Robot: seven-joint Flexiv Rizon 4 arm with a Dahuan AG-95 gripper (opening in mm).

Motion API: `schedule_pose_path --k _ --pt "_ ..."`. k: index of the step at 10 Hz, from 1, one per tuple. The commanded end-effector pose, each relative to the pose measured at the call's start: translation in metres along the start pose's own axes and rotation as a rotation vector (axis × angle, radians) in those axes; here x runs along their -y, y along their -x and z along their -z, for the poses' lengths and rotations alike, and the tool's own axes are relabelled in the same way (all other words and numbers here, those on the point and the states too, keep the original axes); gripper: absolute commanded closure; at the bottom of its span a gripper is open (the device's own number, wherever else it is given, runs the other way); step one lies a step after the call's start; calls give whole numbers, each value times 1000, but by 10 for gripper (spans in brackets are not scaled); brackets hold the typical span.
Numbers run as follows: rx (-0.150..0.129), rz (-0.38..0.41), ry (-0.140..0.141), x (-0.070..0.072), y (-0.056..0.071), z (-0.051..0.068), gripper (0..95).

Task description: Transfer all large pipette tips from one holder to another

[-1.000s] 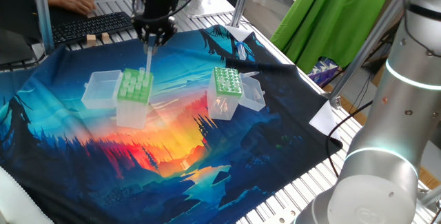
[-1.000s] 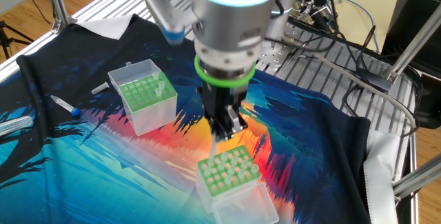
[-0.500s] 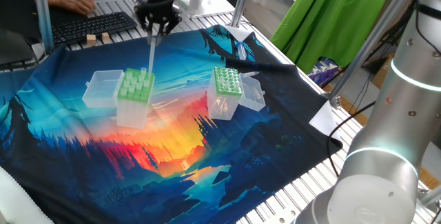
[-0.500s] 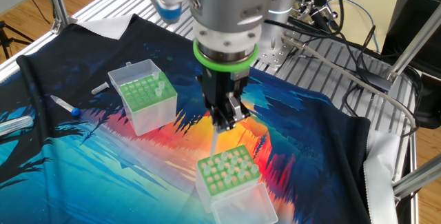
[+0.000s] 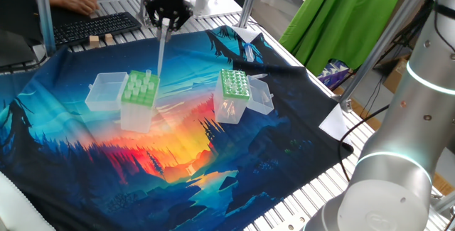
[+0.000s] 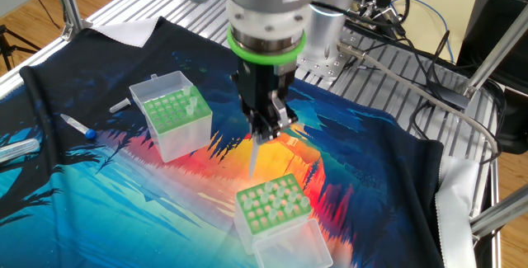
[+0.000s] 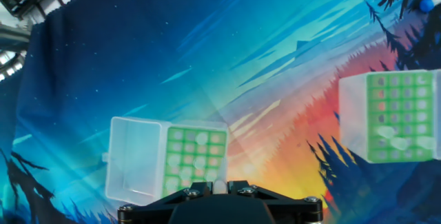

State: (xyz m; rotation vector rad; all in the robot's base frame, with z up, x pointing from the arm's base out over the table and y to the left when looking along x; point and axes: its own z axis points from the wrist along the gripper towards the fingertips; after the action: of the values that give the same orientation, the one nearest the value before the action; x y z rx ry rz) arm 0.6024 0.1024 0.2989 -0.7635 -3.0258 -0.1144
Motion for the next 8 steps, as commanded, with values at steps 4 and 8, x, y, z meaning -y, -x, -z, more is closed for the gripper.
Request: schedule_pose_path --k 4,8 --pt "-16 107 -20 23 21 -1 950" --pt "-10 175 -18 50 49 -13 950"
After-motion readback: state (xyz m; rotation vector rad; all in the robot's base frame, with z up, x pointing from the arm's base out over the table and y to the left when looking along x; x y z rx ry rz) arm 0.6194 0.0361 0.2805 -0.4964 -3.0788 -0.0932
